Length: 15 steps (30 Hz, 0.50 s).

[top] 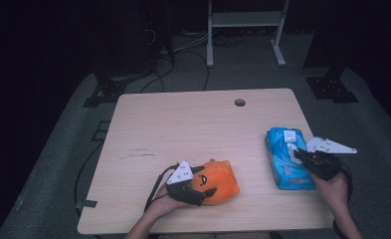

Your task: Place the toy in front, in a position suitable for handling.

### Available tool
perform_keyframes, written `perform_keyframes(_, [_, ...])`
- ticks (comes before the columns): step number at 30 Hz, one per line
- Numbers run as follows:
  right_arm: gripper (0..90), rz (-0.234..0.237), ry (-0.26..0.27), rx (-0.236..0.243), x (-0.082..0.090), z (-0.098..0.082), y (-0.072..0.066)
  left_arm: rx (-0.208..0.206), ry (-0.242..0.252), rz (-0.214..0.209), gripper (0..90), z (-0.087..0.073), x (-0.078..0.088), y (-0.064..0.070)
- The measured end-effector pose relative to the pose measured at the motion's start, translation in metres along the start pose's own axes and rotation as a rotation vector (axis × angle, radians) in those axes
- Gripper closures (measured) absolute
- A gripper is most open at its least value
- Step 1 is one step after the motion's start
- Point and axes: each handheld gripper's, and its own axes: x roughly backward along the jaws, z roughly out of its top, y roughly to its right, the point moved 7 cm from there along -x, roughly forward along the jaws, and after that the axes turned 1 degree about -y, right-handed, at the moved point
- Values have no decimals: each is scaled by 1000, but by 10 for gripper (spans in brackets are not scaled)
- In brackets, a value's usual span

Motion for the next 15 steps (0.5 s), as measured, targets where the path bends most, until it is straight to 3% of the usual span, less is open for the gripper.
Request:
perform_keyframes(4, [840,36,18,-38,5,4,2,-65,-9,22,101,8,1,5])
perform_keyframes(5, [840,36,18,-38,5,4,2,-65,-9,22,96,8,1,5])
perform_keyframes(8, [843,48,98,-44,21,19,1,-78,27,15,96,22,11,8])
perform_keyframes(10, [845,53,114,-53,24,22,1,-79,31,10,96,24,14,9])
perform_keyframes(12, [845,74,140,-76,30,27,1,-88,23,12,96,25,17,8])
perform_keyframes(15, [845,82,154,-64,37,32,-3,-86,-1,17,96,22,21,5])
